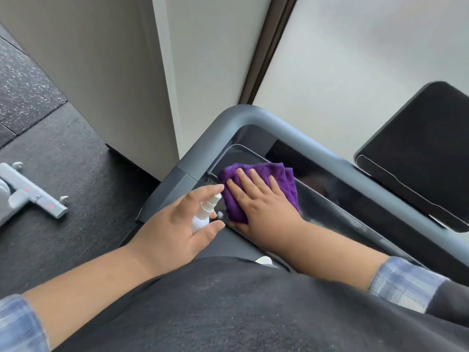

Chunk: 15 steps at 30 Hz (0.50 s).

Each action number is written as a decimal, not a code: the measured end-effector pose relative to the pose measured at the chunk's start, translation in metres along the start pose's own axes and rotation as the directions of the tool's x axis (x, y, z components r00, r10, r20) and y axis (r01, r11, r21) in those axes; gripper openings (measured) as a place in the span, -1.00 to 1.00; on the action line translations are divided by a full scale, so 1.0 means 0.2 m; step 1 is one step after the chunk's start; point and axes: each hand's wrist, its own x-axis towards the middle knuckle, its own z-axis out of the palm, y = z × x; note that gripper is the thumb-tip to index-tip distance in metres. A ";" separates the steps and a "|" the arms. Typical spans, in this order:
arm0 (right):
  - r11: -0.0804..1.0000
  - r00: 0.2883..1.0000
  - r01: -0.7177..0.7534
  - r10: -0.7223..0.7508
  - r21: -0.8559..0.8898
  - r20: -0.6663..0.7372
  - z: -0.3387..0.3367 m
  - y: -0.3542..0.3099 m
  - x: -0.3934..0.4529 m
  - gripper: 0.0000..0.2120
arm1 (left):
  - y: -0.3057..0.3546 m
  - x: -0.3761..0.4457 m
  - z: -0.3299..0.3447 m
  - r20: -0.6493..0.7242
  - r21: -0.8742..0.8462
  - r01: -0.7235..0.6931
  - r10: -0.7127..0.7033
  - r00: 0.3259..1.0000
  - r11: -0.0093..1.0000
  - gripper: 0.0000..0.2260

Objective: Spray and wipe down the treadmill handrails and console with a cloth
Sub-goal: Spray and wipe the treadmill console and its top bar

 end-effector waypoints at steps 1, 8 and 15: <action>1.000 1.000 -0.003 0.003 0.001 0.003 -0.02 0.01 0.03 -0.16 | 0.00 0.00 0.00 0.001 0.001 0.003 -0.003 1.000 1.000 -0.49; 0.989 0.991 -0.137 0.137 0.060 0.011 -0.10 -0.06 0.23 -0.15 | 0.02 -0.03 0.02 0.007 0.017 0.033 -0.033 0.999 0.999 -0.49; 0.998 0.998 -0.057 0.057 0.029 0.020 -0.01 -0.07 0.01 -0.15 | 0.03 -0.04 0.03 -0.009 0.013 0.015 -0.015 1.000 1.000 -0.49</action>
